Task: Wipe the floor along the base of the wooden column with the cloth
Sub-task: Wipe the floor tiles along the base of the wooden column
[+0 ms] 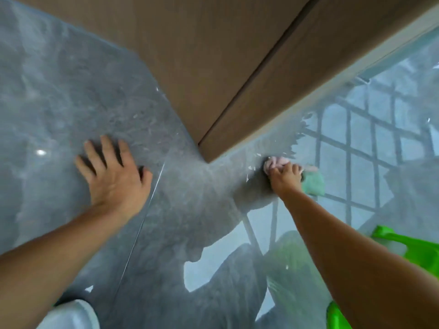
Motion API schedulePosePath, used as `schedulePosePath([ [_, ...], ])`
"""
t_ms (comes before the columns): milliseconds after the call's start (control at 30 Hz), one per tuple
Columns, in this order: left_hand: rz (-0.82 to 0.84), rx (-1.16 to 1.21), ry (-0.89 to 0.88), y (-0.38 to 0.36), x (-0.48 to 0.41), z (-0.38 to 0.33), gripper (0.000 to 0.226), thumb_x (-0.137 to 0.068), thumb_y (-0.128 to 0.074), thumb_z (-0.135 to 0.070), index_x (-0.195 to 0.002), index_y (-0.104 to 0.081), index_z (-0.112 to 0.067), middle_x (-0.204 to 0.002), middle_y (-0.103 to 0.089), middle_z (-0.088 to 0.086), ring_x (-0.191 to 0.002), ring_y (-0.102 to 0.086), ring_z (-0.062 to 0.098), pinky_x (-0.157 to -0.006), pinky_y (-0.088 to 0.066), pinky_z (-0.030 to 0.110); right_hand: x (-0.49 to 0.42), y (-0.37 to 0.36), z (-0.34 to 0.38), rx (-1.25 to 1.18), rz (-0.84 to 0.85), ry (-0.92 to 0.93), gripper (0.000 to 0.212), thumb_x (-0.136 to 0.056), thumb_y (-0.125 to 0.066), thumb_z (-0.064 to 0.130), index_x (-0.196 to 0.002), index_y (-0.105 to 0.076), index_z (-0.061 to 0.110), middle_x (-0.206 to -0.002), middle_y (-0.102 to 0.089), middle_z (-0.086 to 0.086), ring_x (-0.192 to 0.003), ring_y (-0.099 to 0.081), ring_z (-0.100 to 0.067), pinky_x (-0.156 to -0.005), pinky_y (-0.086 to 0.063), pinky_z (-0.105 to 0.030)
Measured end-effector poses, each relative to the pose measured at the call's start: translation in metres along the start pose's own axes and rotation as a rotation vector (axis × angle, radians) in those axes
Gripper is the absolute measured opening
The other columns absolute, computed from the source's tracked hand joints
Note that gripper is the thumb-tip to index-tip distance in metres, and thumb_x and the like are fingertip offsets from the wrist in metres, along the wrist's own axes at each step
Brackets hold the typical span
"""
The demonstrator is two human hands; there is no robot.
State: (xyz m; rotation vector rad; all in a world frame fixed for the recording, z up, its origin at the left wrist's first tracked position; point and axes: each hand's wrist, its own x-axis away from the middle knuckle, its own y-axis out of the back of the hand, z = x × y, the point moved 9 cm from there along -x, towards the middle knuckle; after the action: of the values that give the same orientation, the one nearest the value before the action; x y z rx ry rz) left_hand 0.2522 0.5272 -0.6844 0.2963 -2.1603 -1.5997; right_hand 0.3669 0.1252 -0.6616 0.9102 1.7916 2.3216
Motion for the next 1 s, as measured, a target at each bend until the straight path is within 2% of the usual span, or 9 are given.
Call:
schedulePosePath([
  [67,0.029,-0.021,-0.029,-0.005,0.009,-0.012,0.082,-0.086,-0.056,-0.043,-0.147,-0.030,0.003,-0.157,-0.019,0.035,-0.143,-0.012,0.059,-0.112,-0.009,0.073,0.027,-0.019,0.038,0.025,0.054,0.177,0.067,-0.098,-0.040,0.042,-0.147,-0.024,0.000,-0.156,-0.019,-0.024,-0.147,-0.010,-0.037,-0.121,-0.011,-0.046],
  [233,0.010,-0.021,-0.058,-0.004,0.010,-0.011,0.082,-0.086,-0.053,-0.047,-0.148,-0.030,0.002,-0.156,-0.021,0.035,-0.142,-0.013,0.060,-0.111,-0.012,0.073,0.205,-0.112,0.122,0.120,0.333,1.012,0.077,-0.091,-0.054,0.038,-0.151,-0.017,0.005,-0.162,0.000,-0.022,-0.147,0.017,-0.040,-0.122,0.001,-0.048],
  [433,0.103,-0.032,-0.083,-0.018,0.011,-0.004,0.091,-0.087,-0.033,-0.065,-0.154,-0.016,-0.006,-0.162,-0.006,0.028,-0.146,0.000,0.055,-0.114,-0.005,0.069,0.169,-0.093,0.102,0.422,0.422,1.392,0.061,-0.094,-0.053,0.028,-0.150,-0.028,0.028,-0.164,-0.012,-0.002,-0.151,-0.011,-0.026,-0.120,-0.024,-0.043],
  [533,0.247,-0.107,-0.083,-0.034,0.008,0.006,0.120,-0.067,-0.010,-0.092,-0.154,0.015,-0.015,-0.162,0.021,0.021,-0.147,0.020,0.049,-0.116,0.007,0.064,0.078,-0.048,0.070,0.642,0.200,1.243,0.063,-0.093,-0.050,0.033,-0.150,-0.022,0.034,-0.162,-0.020,-0.002,-0.147,-0.024,-0.028,-0.119,-0.022,-0.045],
  [667,0.359,-0.160,-0.070,-0.042,0.006,0.005,0.139,-0.045,-0.007,-0.101,-0.147,0.034,-0.016,-0.155,0.040,0.019,-0.142,0.033,0.048,-0.114,0.015,0.063,-0.034,0.024,-0.018,0.123,-0.042,0.116,0.071,-0.088,-0.045,0.030,-0.150,-0.013,0.026,-0.163,-0.004,-0.010,-0.148,-0.014,-0.034,-0.118,-0.021,-0.053],
  [733,0.353,-0.154,-0.073,-0.042,0.006,0.005,0.142,-0.043,-0.008,-0.102,-0.147,0.033,-0.015,-0.155,0.039,0.020,-0.142,0.033,0.049,-0.114,0.013,0.064,-0.014,0.009,-0.028,-0.036,-0.028,-0.125,0.078,-0.089,-0.048,0.033,-0.152,-0.004,0.019,-0.162,0.005,-0.017,-0.147,-0.006,-0.042,-0.118,-0.018,-0.055],
  [800,0.357,-0.134,-0.078,-0.042,0.006,0.005,0.143,-0.043,-0.008,-0.103,-0.149,0.030,-0.013,-0.156,0.037,0.021,-0.141,0.032,0.049,-0.113,0.012,0.065,0.023,-0.016,0.000,0.043,-0.023,0.096,0.084,-0.088,-0.050,0.037,-0.152,-0.001,0.019,-0.163,0.009,-0.015,-0.147,-0.004,-0.042,-0.119,-0.012,-0.056],
  [933,0.370,-0.161,-0.088,-0.039,0.007,0.004,0.145,-0.043,-0.013,-0.102,-0.150,0.026,-0.012,-0.156,0.036,0.022,-0.141,0.031,0.051,-0.113,0.012,0.066,0.157,-0.083,0.068,0.190,0.186,0.894,0.081,-0.079,-0.049,0.041,-0.151,-0.012,0.034,-0.165,-0.005,0.003,-0.151,-0.003,-0.032,-0.113,0.005,-0.068],
  [1000,0.403,-0.170,-0.088,-0.039,0.008,0.003,0.144,-0.043,-0.019,-0.097,-0.150,0.027,-0.012,-0.156,0.037,0.024,-0.141,0.032,0.052,-0.113,0.012,0.066,0.199,-0.100,0.081,0.130,0.304,1.045,0.072,-0.081,-0.051,0.034,-0.148,-0.024,0.037,-0.163,-0.016,0.008,-0.151,-0.007,-0.027,-0.113,0.005,-0.067],
])
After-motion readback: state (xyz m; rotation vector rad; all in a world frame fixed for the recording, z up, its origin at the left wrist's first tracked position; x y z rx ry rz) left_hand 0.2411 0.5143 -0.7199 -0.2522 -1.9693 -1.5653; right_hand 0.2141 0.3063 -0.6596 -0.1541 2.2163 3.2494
